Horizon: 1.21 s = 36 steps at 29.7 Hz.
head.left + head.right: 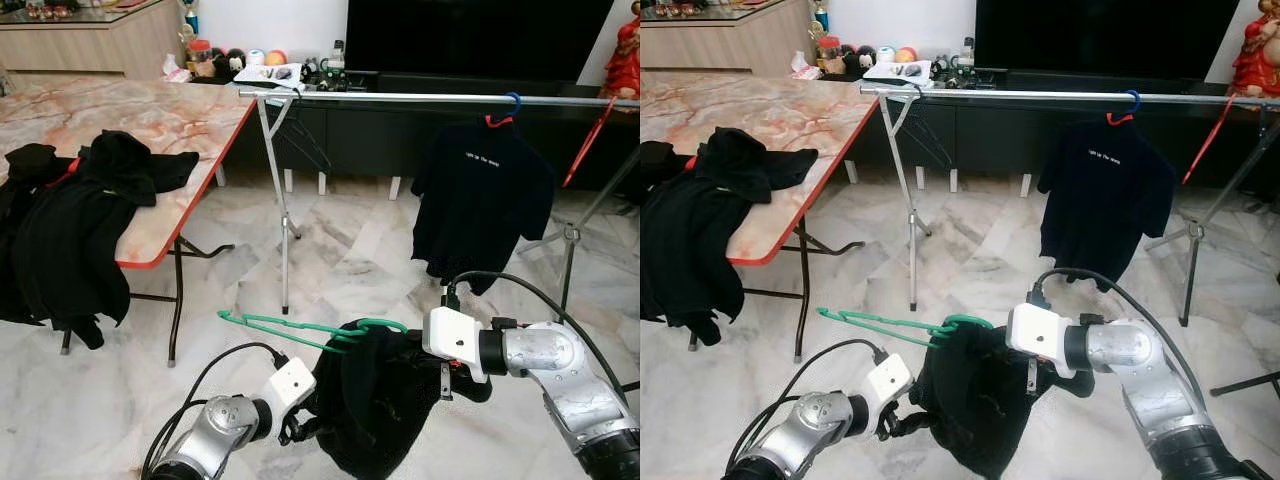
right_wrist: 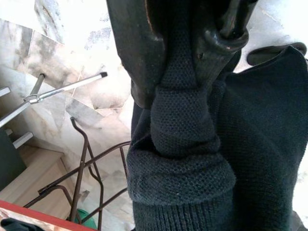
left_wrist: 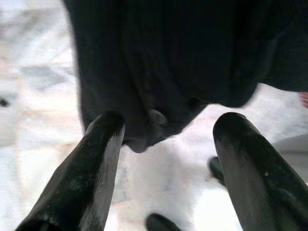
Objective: Hang hanger
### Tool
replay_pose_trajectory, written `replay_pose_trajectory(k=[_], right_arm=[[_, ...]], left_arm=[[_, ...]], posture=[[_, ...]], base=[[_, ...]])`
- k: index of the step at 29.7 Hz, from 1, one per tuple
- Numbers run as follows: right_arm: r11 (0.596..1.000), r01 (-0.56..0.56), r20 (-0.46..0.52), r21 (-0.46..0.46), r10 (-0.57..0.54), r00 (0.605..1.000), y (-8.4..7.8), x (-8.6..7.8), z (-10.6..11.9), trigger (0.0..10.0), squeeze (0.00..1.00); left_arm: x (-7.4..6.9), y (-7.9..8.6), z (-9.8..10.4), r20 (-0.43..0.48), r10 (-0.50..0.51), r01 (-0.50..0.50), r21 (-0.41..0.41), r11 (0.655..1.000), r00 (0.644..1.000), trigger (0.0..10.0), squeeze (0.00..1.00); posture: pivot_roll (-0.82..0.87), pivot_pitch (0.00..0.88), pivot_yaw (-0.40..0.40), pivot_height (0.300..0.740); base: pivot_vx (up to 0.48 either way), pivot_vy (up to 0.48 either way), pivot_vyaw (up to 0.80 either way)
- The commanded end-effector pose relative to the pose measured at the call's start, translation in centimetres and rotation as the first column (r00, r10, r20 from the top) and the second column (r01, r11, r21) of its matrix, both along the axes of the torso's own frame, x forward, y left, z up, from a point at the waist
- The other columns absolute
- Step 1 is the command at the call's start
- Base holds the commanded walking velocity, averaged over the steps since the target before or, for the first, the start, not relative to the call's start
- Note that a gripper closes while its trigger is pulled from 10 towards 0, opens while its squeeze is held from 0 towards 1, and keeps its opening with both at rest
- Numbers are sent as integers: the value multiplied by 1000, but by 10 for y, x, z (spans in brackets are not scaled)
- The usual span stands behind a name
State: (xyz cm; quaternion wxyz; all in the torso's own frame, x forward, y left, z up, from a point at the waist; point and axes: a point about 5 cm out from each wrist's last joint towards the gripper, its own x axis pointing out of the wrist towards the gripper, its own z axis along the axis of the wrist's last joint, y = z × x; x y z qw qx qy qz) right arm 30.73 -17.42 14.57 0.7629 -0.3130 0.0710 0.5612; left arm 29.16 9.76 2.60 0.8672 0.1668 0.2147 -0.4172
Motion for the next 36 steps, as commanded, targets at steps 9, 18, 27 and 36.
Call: replay_pose_trajectory(k=[9, 18, 27, 36], right_arm=[[999, -28, 27, 22, 27, 999, 6, -1, 8, 0, 0], [999, -23, 27, 24, 22, 999, 7, 1, 9, 0, 0], [998, -38, 39, 47, 36, 999, 14, 1, 13, 0, 0], [998, -38, 46, 54, 35, 998, 16, 1, 16, 0, 0]], left_arm=[[10, 8, 2, 63, 91, -93, 35, 995, 994, 10000, 0], [1, 0, -2, 24, -12, 11, 28, 1000, 1000, 10000, 0], [2, -1, -2, 31, -7, 6, 32, 999, 999, 10000, 0], [4, -1, -4, 32, 26, -27, 36, 999, 999, 10000, 0]], posture=[[58, 50, 2, 740], [59, 54, 3, 740], [60, 56, 3, 740], [59, 57, 2, 740]], base=[[0, 0, 0], [0, 0, 0], [0, 0, 0], [0, 0, 0]])
